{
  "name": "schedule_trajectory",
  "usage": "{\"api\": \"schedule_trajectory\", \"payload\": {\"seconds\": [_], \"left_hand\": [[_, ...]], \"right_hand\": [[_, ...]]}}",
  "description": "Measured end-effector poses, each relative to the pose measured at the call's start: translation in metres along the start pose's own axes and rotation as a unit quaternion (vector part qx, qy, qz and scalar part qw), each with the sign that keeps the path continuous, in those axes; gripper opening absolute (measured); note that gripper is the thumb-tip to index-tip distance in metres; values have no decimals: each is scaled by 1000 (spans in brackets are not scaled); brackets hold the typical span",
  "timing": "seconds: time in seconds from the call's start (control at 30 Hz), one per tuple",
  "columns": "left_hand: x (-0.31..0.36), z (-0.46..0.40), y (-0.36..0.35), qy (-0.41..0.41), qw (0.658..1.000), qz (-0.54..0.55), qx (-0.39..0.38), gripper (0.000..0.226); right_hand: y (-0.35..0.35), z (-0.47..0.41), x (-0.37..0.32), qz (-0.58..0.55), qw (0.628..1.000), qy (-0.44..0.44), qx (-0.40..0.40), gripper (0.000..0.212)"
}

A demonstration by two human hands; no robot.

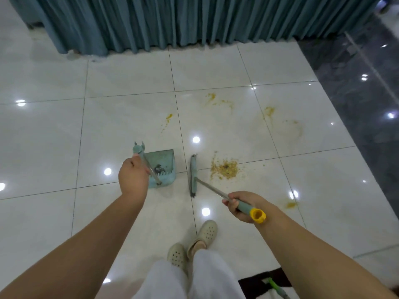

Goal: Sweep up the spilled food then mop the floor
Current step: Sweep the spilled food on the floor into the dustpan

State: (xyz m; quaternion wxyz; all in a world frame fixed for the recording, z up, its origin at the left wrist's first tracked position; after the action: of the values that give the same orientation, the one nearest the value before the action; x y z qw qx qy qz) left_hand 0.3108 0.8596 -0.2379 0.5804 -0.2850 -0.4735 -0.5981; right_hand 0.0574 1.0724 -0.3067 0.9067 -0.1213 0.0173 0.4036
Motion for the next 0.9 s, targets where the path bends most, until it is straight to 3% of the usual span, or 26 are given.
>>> {"api": "schedule_trajectory", "payload": {"seconds": [0.2,0.37,0.67,0.9], "left_hand": [[1,11,-4,-25,999,-21,-31,40],[5,24,-16,-46,997,-47,-36,44],[2,66,-73,-49,993,-98,-50,44],[-11,96,-117,-31,992,-115,-34,45]], "right_hand": [[-25,-3,61,-7,998,-59,-32,22],[2,0,82,21,998,-64,-20,22],[116,15,35,8,999,-41,29,25],[189,17,-27,67,995,2,75,17]]}}
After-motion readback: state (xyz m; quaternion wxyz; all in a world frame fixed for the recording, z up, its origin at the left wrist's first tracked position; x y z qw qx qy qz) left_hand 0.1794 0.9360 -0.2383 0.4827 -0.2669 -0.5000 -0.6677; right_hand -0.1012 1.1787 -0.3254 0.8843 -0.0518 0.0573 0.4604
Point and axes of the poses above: each hand's wrist, its own z-axis away from the middle knuckle, its own y-axis out of the back of the hand, x = y × z, the point moved 8 cm from there along -z, towards the middle knuckle, and after that the axes turned 7 degrees about z, right-handed, at the moved point
